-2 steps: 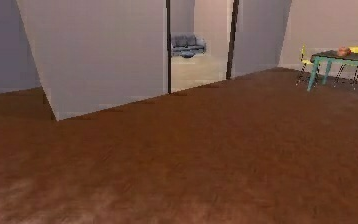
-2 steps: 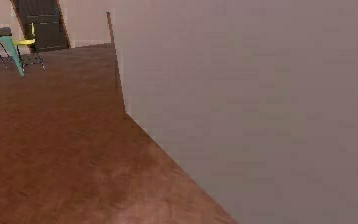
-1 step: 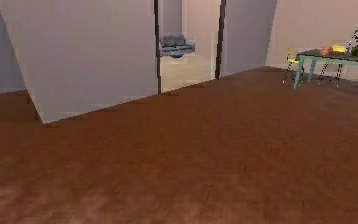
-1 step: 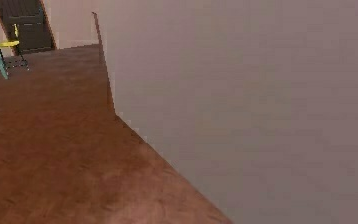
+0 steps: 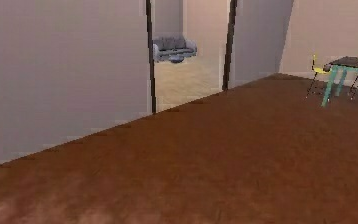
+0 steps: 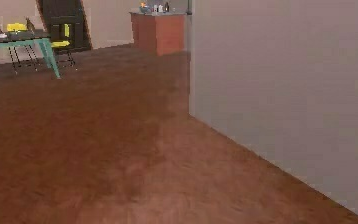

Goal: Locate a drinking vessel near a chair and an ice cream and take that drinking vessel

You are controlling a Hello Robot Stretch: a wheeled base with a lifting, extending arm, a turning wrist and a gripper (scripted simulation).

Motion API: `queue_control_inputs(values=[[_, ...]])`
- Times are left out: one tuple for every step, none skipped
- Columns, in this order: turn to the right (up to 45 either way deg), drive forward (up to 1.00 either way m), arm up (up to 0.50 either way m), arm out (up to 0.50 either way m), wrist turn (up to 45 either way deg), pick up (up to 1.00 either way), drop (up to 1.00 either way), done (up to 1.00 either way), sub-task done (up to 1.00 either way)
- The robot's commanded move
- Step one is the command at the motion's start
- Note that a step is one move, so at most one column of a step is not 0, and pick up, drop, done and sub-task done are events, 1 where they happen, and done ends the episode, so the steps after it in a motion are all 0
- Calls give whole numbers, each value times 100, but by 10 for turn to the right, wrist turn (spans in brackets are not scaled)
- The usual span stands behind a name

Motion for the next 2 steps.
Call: queue_control_inputs(values=[[0, 100, 0, 0, 0, 0, 0, 0, 0], [0, 100, 0, 0, 0, 0, 0, 0, 0]])
